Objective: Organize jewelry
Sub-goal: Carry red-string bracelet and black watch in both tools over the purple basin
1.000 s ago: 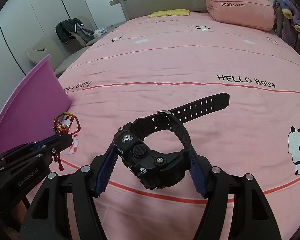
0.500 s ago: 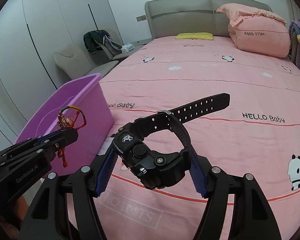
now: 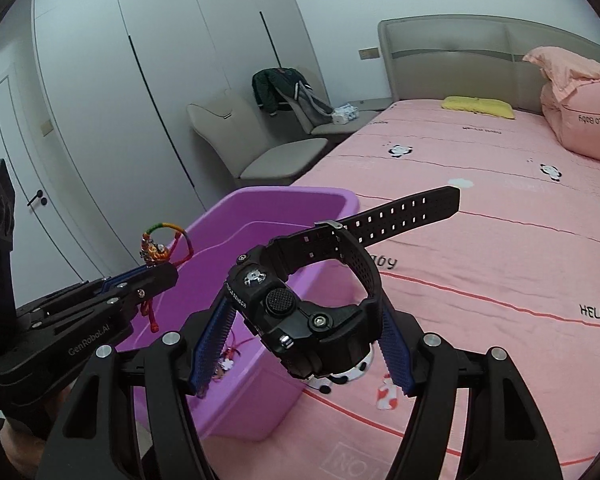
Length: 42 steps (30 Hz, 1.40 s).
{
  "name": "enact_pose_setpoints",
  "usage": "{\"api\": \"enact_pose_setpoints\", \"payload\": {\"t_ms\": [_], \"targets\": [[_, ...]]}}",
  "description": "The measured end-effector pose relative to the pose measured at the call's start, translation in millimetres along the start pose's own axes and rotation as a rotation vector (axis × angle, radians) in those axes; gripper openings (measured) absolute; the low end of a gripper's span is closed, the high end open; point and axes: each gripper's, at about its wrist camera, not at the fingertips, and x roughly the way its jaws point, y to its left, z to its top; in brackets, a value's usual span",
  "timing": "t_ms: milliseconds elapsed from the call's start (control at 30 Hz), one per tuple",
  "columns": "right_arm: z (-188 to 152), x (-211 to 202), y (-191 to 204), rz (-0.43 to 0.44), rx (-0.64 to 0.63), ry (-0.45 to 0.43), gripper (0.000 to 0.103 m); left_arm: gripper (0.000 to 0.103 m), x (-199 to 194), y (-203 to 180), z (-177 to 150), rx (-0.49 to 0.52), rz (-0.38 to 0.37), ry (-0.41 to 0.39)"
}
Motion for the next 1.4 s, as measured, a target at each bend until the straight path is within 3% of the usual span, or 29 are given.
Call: {"api": "enact_pose_setpoints", "payload": {"t_ms": [233,567,1133,1400], "targets": [[18,42,41,0.063,-0.064,0.052,0.065,0.011,16,52,-2,-0.073,0.069,0.047],[25,97,69,0.090,-0.145,0.179,0.065,0.012,40,87,-17,-0.131,0.134,0.115],[17,148,74,0.015,-0.155,0.333,0.065,0.012,78,105,-30,-0.156,0.159,0.256],[15,157,77,0.007,-0.177,0.351,0.066,0.013,85,107,-36,-0.167,0.183,0.300]]}}
